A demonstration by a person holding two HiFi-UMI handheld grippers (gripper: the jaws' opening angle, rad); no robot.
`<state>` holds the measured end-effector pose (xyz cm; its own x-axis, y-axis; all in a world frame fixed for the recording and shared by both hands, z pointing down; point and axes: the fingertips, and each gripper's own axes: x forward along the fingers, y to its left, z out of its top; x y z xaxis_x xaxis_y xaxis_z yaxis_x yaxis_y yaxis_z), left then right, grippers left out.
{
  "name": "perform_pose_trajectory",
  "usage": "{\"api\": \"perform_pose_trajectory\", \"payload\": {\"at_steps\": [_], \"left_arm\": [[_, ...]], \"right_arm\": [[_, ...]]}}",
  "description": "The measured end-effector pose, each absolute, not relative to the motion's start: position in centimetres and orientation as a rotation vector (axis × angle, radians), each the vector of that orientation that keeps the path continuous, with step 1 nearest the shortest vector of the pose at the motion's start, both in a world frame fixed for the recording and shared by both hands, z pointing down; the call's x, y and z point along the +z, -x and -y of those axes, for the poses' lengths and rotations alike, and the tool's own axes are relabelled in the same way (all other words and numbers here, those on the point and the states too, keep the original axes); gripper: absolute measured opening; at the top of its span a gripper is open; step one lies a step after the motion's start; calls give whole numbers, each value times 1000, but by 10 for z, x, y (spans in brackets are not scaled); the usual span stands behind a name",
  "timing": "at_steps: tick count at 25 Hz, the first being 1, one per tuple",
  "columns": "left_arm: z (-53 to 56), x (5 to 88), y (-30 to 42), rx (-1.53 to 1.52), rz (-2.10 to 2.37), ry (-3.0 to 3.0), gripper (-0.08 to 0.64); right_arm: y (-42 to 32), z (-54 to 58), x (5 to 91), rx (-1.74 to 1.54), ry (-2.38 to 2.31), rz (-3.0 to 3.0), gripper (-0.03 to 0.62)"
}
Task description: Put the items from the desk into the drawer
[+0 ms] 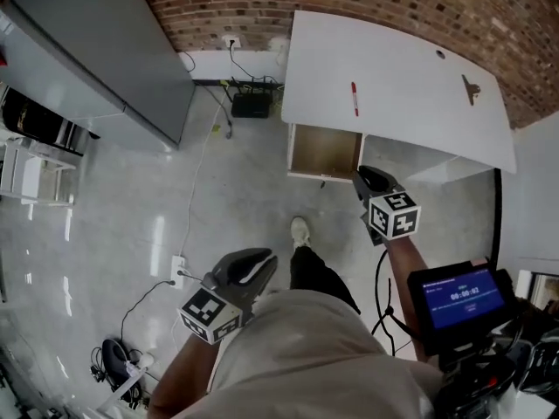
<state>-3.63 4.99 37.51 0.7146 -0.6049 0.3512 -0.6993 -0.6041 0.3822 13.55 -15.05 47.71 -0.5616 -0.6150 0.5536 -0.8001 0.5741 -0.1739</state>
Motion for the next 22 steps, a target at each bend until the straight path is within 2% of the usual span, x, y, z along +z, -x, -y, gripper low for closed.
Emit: {"api": "perform_pose_trajectory", "payload": {"at_steps": [5, 12, 22], "left_arm": [[-7, 358, 19, 186, 1000, -2420, 56], [95, 388, 10, 244, 1025, -2340, 55], [114, 393, 31, 245, 1059, -2268, 55]], "right_arm": [[-158, 233, 497, 600, -1172, 2299, 74], [-174, 388, 588, 664, -1154, 2131, 100], [-186, 453, 645, 713, -1166, 1908, 100]]}}
